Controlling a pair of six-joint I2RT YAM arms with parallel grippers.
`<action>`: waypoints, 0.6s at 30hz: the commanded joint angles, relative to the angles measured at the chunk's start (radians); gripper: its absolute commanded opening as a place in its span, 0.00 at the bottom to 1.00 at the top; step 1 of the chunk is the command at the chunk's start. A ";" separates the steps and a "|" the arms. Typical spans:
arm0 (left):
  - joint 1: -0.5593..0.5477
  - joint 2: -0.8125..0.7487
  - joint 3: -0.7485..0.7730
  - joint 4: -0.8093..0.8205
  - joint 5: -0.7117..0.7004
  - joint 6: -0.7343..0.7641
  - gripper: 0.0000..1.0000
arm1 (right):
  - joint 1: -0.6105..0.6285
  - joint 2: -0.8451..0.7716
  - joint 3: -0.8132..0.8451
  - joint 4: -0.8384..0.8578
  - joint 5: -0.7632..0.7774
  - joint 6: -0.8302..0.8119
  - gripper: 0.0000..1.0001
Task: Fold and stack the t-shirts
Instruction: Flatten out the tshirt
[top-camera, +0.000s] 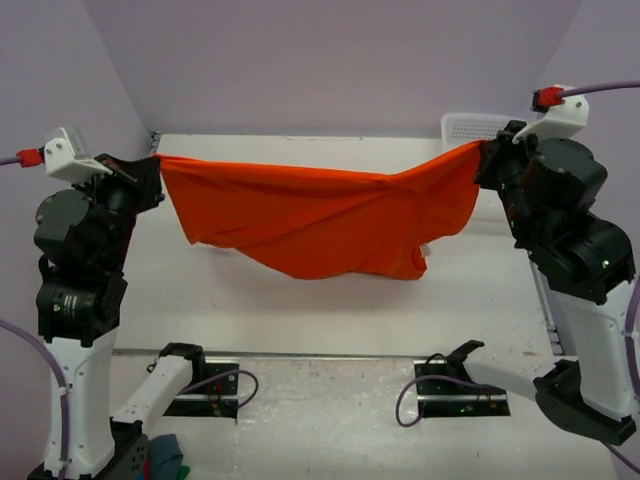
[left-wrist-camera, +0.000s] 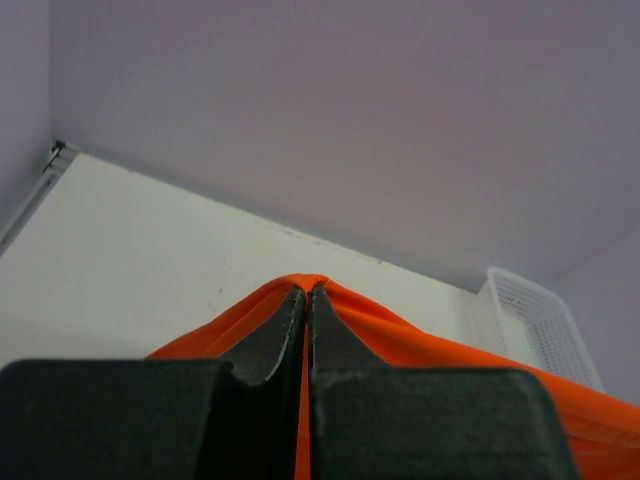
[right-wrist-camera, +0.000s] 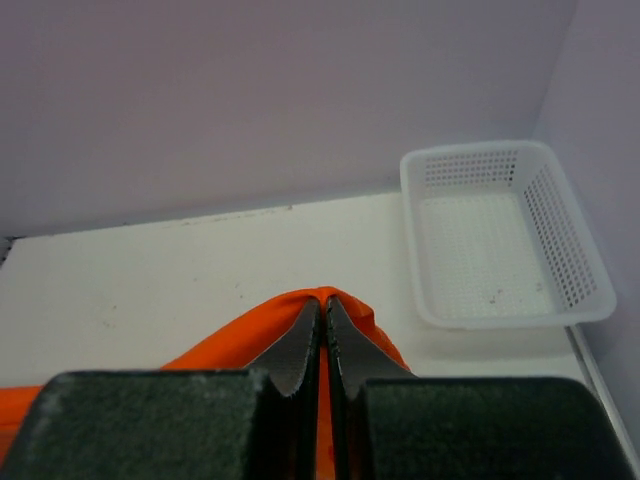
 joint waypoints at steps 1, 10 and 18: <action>0.002 -0.025 0.140 0.085 0.094 0.085 0.00 | 0.011 -0.046 0.111 -0.007 -0.060 -0.097 0.00; 0.002 0.040 0.421 0.026 0.114 0.117 0.00 | 0.039 -0.006 0.549 -0.131 -0.185 -0.168 0.00; 0.002 0.098 0.449 0.052 0.206 0.119 0.00 | 0.039 -0.020 0.546 -0.033 -0.302 -0.220 0.00</action>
